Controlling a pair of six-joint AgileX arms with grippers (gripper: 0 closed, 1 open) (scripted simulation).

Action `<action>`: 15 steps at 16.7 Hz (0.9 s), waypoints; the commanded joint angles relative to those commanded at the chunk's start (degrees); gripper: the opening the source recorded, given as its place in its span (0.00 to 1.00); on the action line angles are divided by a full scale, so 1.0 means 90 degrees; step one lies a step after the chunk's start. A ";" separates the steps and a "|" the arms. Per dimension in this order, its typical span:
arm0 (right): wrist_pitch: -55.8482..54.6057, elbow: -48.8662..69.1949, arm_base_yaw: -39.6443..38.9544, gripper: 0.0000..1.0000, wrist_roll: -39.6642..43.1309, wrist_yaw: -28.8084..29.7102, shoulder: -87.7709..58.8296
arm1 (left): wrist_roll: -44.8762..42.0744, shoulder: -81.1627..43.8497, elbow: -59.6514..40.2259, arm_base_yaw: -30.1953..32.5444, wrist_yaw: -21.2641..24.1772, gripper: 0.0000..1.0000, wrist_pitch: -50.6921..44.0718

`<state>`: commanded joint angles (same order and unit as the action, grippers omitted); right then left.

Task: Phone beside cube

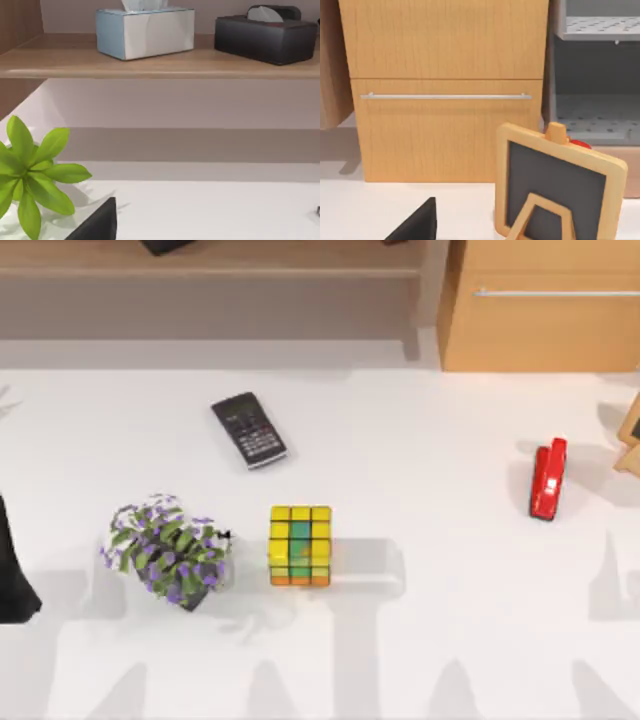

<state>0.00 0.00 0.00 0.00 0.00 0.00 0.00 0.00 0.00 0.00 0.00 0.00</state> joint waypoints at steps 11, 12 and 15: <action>0.1800 0.1743 0.1131 1.00 0.2170 -0.0053 -0.3028 | 0.0000 0.0000 0.0000 0.0000 0.0000 1.00 0.0000; 0.2122 0.2029 0.1322 1.00 0.2540 -0.0065 -0.3640 | 0.0000 0.0000 0.0000 0.0000 0.0000 1.00 0.0000; 0.3096 0.2898 0.1905 1.00 0.3668 -0.0102 -0.5556 | 0.0000 0.0000 0.0000 0.0000 0.0000 1.00 0.0000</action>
<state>27.86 26.08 17.15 33.01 -0.92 -50.01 0.00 0.00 0.00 0.00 0.00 0.00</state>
